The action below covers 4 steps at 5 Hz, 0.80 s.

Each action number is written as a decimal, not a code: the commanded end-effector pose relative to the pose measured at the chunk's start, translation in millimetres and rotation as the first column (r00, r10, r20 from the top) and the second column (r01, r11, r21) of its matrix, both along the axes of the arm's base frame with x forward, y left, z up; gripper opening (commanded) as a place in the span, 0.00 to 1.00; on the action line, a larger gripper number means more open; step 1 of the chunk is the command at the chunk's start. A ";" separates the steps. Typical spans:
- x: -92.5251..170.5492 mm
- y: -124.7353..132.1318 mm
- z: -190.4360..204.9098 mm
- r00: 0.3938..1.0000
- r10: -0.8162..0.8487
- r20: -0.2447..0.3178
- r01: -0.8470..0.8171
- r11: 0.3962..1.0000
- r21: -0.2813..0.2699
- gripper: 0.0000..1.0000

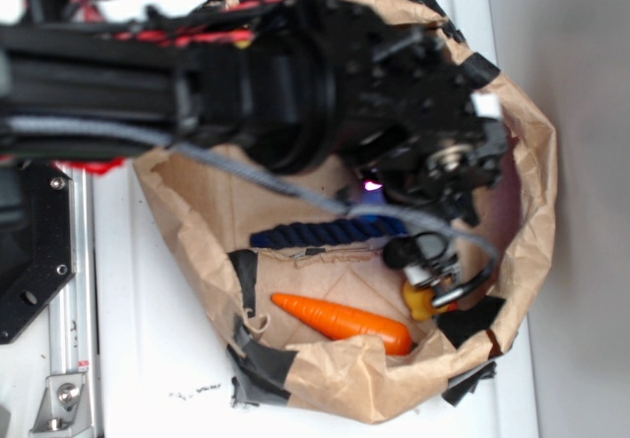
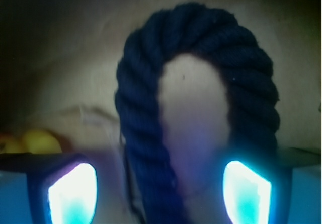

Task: Grab the blue rope.

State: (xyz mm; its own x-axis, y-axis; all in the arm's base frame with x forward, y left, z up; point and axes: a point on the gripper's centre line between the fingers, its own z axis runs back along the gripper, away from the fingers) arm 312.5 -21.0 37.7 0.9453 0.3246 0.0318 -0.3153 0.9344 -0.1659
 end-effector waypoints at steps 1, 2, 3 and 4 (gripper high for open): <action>27.4 -16.9 -8.3 1.000 0.022 -0.006 -0.022 1.000 -0.011 1.00; 13.1 -37.8 -47.1 0.993 -0.041 -0.111 0.042 0.999 0.010 0.00; 2.1 -45.6 -50.2 0.991 -0.070 -0.113 0.073 0.997 0.020 0.00; -6.0 -48.1 -33.8 0.990 -0.134 -0.047 0.134 0.991 -0.006 0.00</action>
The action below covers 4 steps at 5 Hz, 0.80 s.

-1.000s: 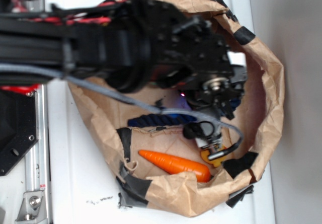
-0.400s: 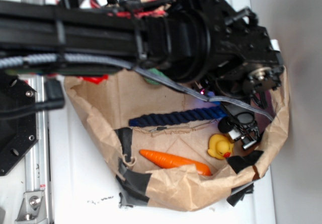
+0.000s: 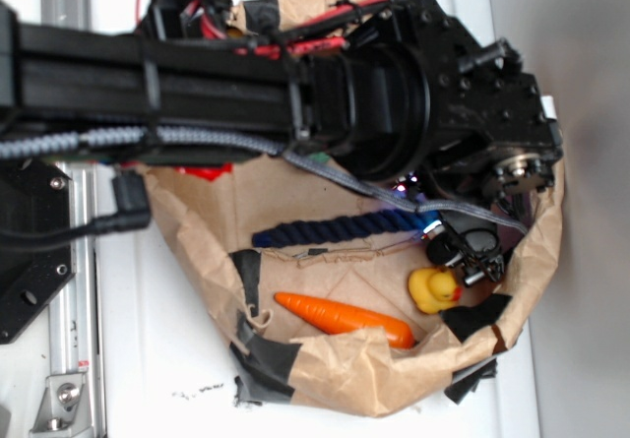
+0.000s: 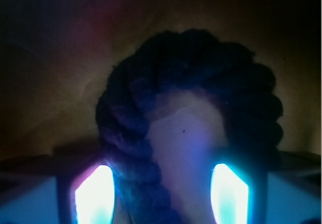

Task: Grab the blue rope.

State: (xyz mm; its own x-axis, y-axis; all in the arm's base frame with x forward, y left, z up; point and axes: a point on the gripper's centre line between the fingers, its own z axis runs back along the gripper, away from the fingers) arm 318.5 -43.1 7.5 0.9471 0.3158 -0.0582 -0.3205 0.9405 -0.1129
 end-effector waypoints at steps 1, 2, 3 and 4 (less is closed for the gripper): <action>-13.7 -19.0 27.1 0.966 -0.210 0.154 0.224 0.971 -0.081 0.00; -20.3 -0.9 76.9 0.938 -0.258 0.233 0.282 0.956 -0.078 0.00; -30.7 15.4 127.4 0.937 -0.270 0.223 0.278 0.960 -0.008 0.00; -37.0 14.9 158.7 0.950 -0.279 0.143 0.272 0.960 0.066 0.00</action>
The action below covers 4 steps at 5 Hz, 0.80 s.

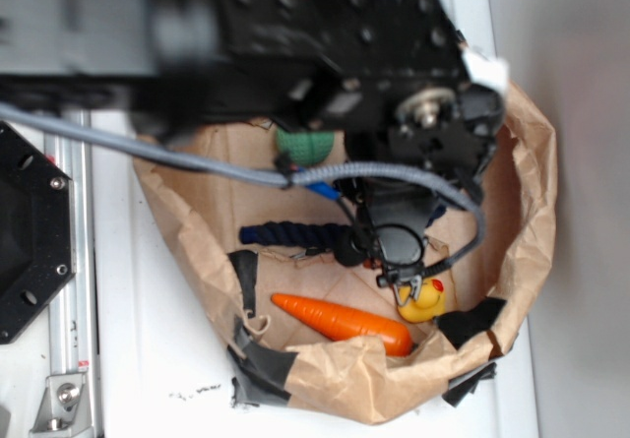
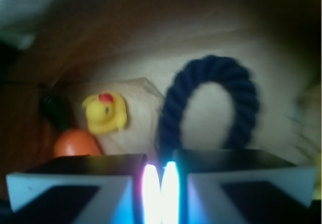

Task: Grab the blue rope.

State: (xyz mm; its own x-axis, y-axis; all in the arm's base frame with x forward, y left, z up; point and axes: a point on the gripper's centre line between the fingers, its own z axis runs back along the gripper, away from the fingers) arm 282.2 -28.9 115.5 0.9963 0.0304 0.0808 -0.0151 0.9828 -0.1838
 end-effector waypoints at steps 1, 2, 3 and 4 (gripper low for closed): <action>-4.9 1.0 59.3 1.000 0.013 -0.026 -0.010 0.993 0.115 0.00; 3.7 0.5 28.4 0.965 0.260 -0.036 -0.254 0.959 0.126 1.00; 15.9 -2.7 -3.1 0.935 0.353 -0.020 -0.353 0.936 0.012 1.00; 23.9 -0.9 -38.0 0.896 0.439 -0.060 -0.440 0.898 -0.004 1.00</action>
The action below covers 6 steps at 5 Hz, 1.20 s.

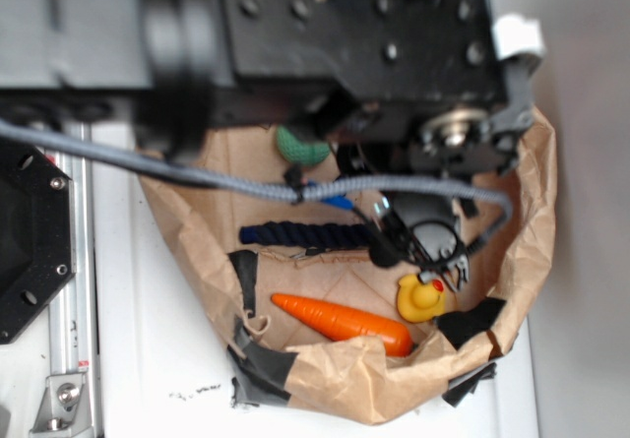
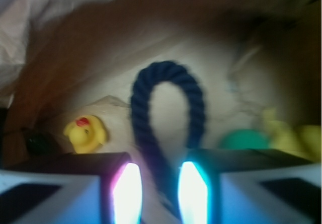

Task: Grab the blue rope.

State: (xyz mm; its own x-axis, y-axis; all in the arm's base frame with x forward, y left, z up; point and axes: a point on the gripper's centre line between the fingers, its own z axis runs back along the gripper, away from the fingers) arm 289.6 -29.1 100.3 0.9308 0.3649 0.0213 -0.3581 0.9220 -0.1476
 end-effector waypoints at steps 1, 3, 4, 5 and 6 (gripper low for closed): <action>31.4 -11.8 -64.9 0.992 0.122 -0.029 -0.123 0.992 -0.041 1.00; 40.2 -33.3 -97.8 0.990 0.081 -0.113 -0.084 0.996 -0.016 0.15; 39.8 -44.1 -106.2 0.987 0.042 -0.155 -0.046 0.999 -0.022 0.00; 37.8 -48.2 -107.8 0.982 0.043 -0.185 -0.052 0.998 -0.041 0.00; 36.9 -55.8 -101.6 0.984 0.008 -0.178 -0.019 0.998 -0.062 0.00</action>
